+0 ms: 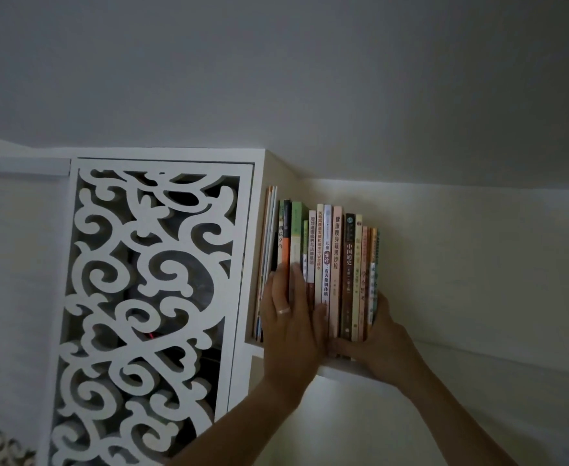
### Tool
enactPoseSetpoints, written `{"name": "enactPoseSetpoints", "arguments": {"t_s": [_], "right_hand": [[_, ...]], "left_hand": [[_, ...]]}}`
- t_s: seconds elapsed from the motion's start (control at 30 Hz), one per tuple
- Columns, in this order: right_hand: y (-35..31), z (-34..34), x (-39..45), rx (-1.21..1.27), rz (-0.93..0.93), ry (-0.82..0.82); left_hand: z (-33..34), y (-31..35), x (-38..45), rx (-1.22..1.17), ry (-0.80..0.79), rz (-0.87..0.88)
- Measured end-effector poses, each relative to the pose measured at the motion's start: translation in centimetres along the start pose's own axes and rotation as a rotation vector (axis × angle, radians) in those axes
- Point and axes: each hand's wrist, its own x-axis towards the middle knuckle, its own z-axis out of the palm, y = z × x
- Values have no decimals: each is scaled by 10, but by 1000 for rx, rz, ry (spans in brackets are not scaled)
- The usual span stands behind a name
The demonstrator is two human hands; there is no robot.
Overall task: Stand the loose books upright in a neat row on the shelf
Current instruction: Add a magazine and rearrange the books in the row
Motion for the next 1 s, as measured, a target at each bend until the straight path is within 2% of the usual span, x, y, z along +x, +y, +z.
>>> {"name": "enactPoseSetpoints", "arguments": {"t_s": [0.1, 0.27, 0.4, 0.57, 0.67, 0.77, 1.0], "right_hand": [[2, 0, 0, 14, -16, 27], [2, -1, -1, 68, -107, 53], [5, -1, -1, 91, -112, 89], [9, 2, -2, 70, -151, 109], [10, 2, -2, 74, -170, 100], [9, 2, -3, 80, -183, 92], [8, -1, -4, 84, -177, 78]], "left_hand": [[-4, -7, 3, -23, 37, -26], [-3, -17, 8, 16, 53, 79], [-2, -14, 13, 48, 78, 183], [5, -16, 35, 152, 59, 52], [12, -18, 35, 233, 26, 89], [15, -18, 33, 220, 65, 51], [-1, -20, 74, 338, 74, 214]]}}
